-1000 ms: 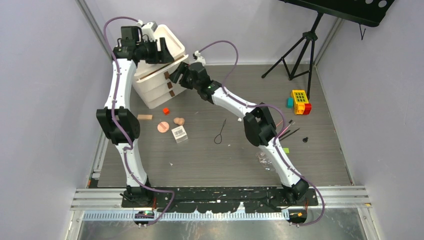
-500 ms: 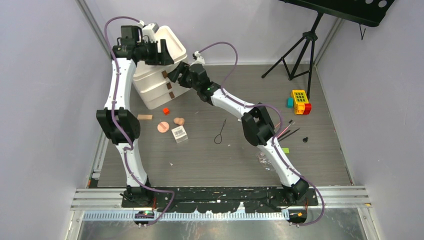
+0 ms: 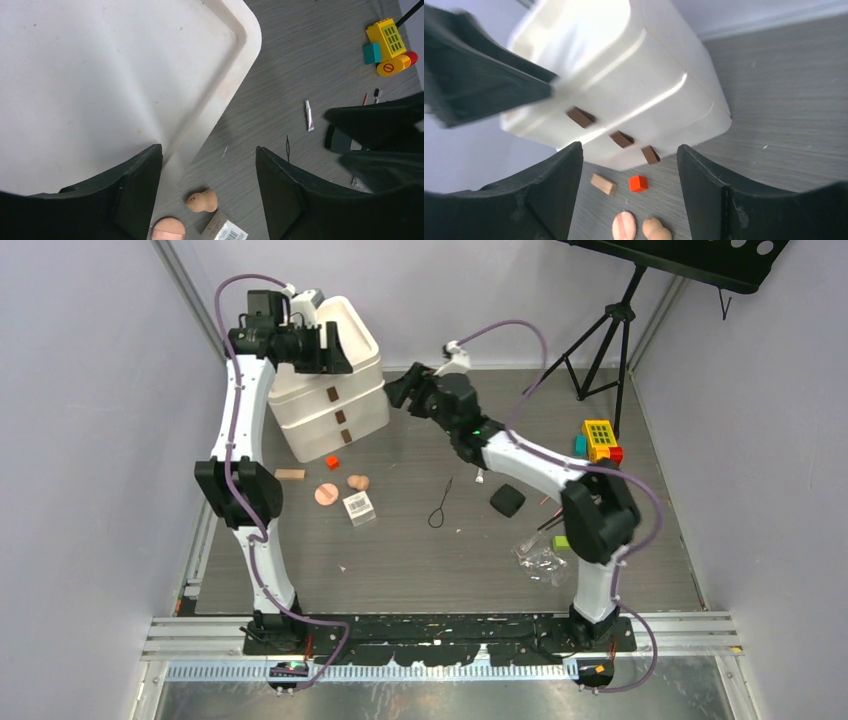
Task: Organize the makeup
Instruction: Close the drawer in the storage box, then open the drawer in the storage box.
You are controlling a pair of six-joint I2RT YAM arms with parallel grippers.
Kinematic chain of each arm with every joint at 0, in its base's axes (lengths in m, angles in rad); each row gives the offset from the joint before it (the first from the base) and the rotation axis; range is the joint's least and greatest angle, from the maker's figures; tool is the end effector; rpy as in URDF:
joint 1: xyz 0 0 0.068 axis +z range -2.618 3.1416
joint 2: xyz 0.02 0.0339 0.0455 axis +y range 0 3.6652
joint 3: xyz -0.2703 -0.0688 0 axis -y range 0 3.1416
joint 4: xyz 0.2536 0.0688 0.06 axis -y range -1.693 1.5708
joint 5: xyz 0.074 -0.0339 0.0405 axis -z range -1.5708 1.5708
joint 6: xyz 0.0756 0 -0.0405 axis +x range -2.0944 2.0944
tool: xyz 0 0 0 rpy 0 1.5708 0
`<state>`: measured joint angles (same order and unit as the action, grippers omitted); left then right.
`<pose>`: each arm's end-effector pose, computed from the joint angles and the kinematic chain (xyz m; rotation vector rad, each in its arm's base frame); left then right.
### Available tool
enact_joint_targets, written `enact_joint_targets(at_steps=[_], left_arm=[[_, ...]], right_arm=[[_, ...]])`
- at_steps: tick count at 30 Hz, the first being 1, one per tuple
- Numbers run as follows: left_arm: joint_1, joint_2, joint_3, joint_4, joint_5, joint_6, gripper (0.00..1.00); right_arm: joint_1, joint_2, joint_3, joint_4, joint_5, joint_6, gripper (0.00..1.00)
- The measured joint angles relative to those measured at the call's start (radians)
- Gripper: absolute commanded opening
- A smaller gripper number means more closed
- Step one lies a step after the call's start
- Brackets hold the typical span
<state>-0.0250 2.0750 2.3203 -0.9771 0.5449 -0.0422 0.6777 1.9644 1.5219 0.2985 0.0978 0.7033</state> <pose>0.4840 -0.0513 0.3773 0.2601 2.2444 -0.6597 0.4146 0.3242 0.2873 0.0995 1.8038 0.9268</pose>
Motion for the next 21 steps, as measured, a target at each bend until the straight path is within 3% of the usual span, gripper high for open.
enact_joint_targets(at_steps=[5,11,17,21], left_arm=[[-0.055,0.004,0.025,-0.04,-0.019,-0.003,0.7],[-0.151,0.079,0.155,-0.108,-0.013,-0.037,0.7],[-0.214,0.101,0.187,-0.11,0.009,-0.078,0.7],[-0.241,0.101,0.187,-0.109,0.01,-0.096,0.7]], right_arm=[[-0.046,-0.266,-0.226,0.093,0.047,-0.013,0.74],[-0.095,-0.363,-0.403,0.107,0.079,-0.012,0.73],[-0.128,-0.468,-0.525,-0.047,0.131,-0.011,0.74],[-0.157,-0.638,-0.539,-0.216,0.206,-0.027,0.74]])
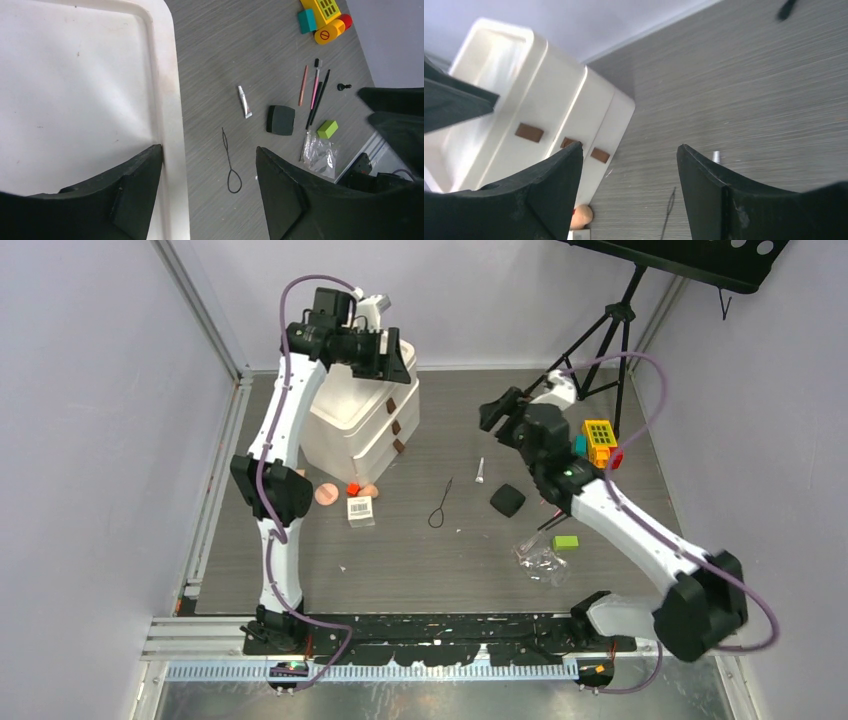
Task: Organize the makeup
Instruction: Open the drawer in the storage box.
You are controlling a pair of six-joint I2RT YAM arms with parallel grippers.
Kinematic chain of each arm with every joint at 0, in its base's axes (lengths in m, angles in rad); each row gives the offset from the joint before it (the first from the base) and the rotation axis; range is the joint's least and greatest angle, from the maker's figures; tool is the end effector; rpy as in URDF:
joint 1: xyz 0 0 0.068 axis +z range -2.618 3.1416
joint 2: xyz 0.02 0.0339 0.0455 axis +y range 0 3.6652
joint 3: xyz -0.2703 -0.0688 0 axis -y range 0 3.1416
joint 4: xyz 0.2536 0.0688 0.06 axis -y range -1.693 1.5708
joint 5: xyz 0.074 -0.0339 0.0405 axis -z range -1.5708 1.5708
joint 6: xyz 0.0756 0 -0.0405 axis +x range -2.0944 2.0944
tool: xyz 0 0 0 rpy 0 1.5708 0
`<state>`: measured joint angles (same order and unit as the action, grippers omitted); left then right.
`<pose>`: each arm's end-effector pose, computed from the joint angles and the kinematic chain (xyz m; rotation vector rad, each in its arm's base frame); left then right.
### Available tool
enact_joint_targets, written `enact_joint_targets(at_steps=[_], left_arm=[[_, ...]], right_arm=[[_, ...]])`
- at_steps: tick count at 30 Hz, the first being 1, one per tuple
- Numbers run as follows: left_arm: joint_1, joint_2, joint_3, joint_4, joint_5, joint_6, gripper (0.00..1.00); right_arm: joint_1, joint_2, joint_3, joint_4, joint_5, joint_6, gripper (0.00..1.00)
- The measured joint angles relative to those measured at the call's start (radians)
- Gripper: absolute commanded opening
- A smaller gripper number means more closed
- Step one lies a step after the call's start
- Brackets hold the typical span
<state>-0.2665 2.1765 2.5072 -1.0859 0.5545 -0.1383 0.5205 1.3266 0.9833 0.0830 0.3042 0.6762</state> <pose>0.4670 -0.1687 0.3800 0.4327 2.2941 -0.8472 0.3191 0.1568 0.3093 0.3598 1.8207 0.5645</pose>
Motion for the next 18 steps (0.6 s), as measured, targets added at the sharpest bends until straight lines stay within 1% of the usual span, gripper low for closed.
enact_joint_targets(at_steps=[2,6,8,13,18], left_arm=[[-0.011,0.0,-0.003,0.004,0.0,-0.011,0.71],[-0.027,-0.004,-0.012,0.018,0.0,-0.02,0.75],[-0.032,-0.006,-0.013,0.019,-0.004,-0.023,0.76],[-0.043,-0.022,-0.027,0.023,-0.035,-0.04,0.8],[-0.063,-0.062,-0.067,0.043,-0.119,-0.061,0.83]], right_arm=[[-0.023,-0.101,-0.014,-0.055,0.032,-0.015,0.75],[-0.082,-0.3,-0.087,-0.143,0.079,-0.032,0.75],[-0.102,-0.357,-0.119,-0.183,0.097,-0.041,0.75],[-0.109,-0.37,-0.167,-0.261,0.102,-0.051,0.75],[-0.111,-0.348,-0.18,-0.309,0.094,-0.058,0.75]])
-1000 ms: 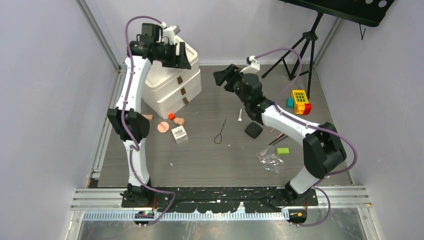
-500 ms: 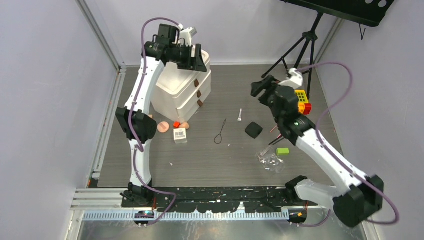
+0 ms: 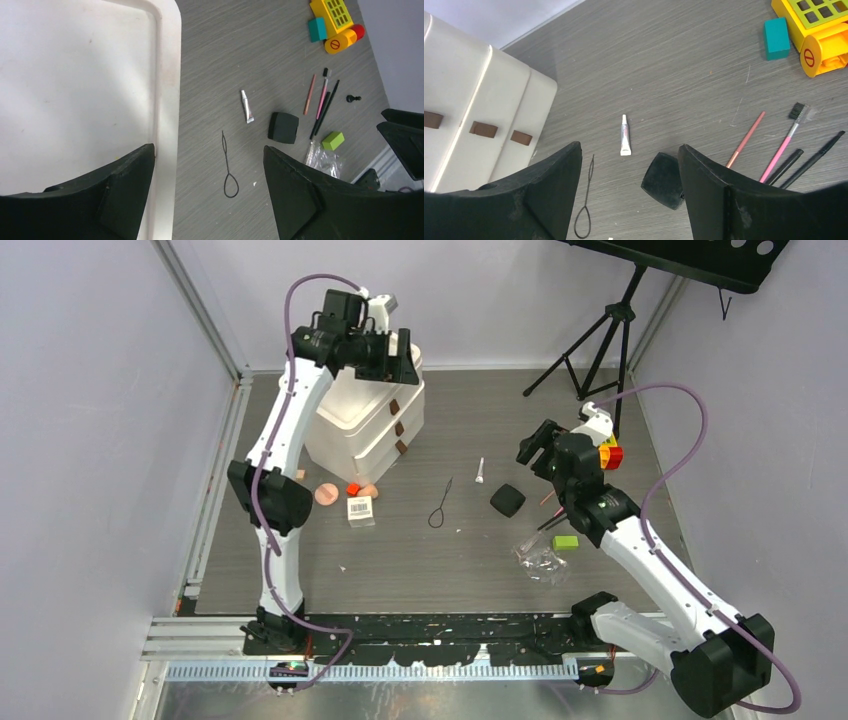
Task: Organize the makeup
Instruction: Open the drawer in the storage box.
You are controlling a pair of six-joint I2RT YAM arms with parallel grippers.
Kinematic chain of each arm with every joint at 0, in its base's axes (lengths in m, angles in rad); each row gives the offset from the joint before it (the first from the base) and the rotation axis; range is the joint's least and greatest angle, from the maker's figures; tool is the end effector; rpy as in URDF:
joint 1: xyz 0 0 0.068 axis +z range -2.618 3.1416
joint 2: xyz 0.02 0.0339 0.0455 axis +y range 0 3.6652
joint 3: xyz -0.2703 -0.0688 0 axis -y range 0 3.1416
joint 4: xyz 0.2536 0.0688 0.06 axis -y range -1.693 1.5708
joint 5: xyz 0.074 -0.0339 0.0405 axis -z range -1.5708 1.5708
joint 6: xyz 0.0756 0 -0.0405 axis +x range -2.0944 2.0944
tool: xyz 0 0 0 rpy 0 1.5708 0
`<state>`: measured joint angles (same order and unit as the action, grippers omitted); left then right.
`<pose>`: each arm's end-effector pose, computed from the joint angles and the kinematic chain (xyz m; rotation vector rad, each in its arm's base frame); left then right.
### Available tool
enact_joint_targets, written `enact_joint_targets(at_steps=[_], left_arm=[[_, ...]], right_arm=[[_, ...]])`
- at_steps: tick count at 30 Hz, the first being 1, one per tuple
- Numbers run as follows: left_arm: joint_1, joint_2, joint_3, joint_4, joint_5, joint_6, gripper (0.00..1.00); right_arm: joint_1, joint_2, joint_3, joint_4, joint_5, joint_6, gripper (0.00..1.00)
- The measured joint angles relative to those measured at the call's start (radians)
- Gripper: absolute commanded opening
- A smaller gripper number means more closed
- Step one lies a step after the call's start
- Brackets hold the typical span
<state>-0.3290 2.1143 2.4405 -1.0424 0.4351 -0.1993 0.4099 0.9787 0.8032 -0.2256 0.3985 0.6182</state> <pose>0.4518 -0.1879 0.3894 0.3823 2.2938 -0.7688 0.2516 0.0773 0.2965 0.4579 1.8953 0.2894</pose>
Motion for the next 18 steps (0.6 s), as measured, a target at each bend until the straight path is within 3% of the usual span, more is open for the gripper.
enact_joint_targets(at_steps=[11,18], left_arm=[[-0.01,-0.245,-0.171,0.145,-0.199,-0.026,0.84],[-0.009,-0.415,-0.383,0.229,-0.288,-0.03,0.85]], right_arm=[[-0.002,0.001,0.0,-0.048,-0.005,-0.026,0.75],[-0.002,0.004,0.0,-0.053,-0.021,-0.037,0.75]])
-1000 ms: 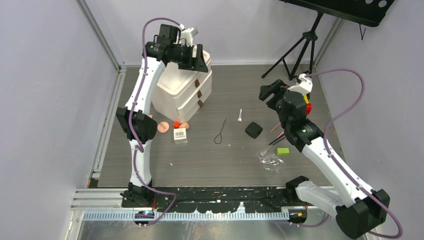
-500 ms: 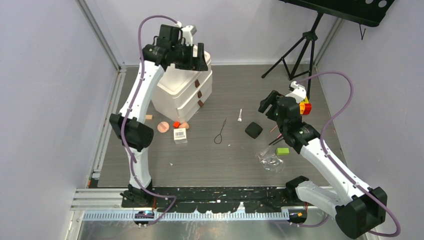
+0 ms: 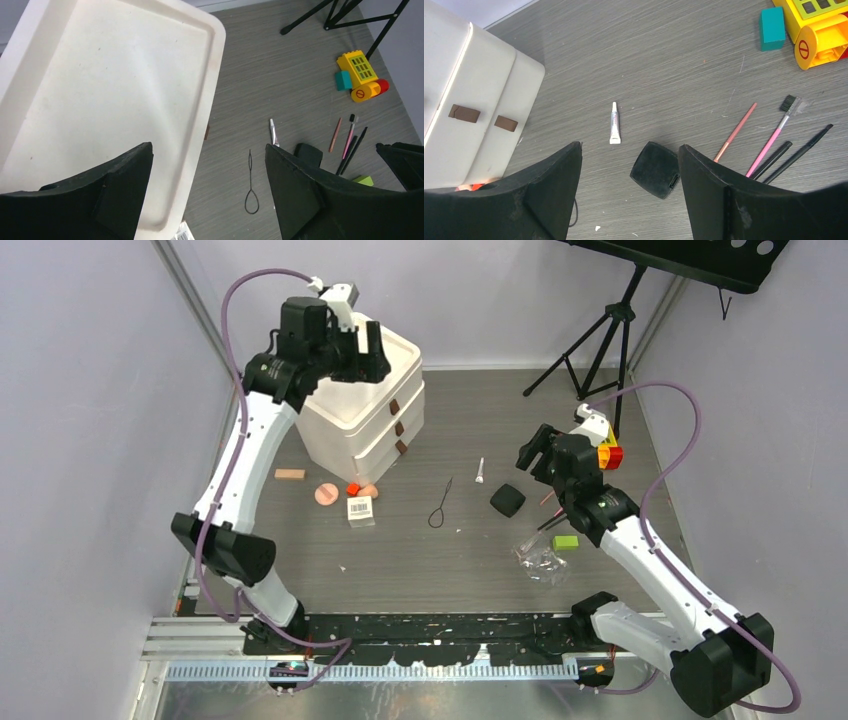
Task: Organize the makeup
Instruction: Open the drawer in the storage box.
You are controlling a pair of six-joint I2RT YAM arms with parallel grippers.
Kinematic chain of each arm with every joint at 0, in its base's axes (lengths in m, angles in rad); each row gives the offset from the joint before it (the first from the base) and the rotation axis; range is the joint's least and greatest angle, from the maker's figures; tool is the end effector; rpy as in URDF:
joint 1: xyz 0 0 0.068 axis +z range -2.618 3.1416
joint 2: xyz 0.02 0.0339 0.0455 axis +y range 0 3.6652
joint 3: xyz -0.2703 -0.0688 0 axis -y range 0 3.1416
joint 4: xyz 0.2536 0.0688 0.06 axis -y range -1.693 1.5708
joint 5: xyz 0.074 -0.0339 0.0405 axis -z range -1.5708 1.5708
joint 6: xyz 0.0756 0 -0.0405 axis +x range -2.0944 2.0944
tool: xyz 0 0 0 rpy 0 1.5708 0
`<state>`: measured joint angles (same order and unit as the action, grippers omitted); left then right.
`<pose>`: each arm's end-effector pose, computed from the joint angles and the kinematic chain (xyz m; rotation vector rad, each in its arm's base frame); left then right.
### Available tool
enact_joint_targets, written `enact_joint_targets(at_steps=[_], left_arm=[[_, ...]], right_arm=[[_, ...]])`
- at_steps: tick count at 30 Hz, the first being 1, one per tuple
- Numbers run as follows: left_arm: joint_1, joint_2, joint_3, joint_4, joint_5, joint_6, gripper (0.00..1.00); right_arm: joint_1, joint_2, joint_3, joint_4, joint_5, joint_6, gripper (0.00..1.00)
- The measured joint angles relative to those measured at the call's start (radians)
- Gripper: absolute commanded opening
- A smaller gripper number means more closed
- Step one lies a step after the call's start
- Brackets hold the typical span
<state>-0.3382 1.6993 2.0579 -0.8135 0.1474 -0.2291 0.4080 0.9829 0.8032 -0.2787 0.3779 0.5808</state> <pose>0.3781 -0.1447 0.4614 0.2067 2.0473 -0.5047 0.2495 0.0774 0.2883 0.4073 1.9617 0.2520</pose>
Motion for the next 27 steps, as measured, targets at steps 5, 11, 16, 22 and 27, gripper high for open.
enact_joint_targets(at_steps=[5,11,16,22,27], left_arm=[[0.0,-0.113,-0.161,0.042,-0.064,-0.003,0.85],[0.0,-0.221,-0.285,0.067,-0.119,-0.003,0.86],[0.0,-0.29,-0.356,0.072,-0.159,0.002,0.88],[0.0,-0.344,-0.423,0.072,-0.175,0.004,0.91],[0.0,-0.385,-0.484,0.069,-0.209,0.006,0.94]], right_arm=[[0.0,0.008,-0.001,0.001,-0.007,-0.001,0.75],[0.0,0.008,-0.026,0.028,-0.014,-0.002,0.75],[0.0,0.008,-0.051,0.048,-0.014,-0.002,0.75],[0.0,0.008,-0.052,0.077,-0.055,0.001,0.75],[0.0,0.02,-0.052,0.099,-0.093,0.005,0.75]])
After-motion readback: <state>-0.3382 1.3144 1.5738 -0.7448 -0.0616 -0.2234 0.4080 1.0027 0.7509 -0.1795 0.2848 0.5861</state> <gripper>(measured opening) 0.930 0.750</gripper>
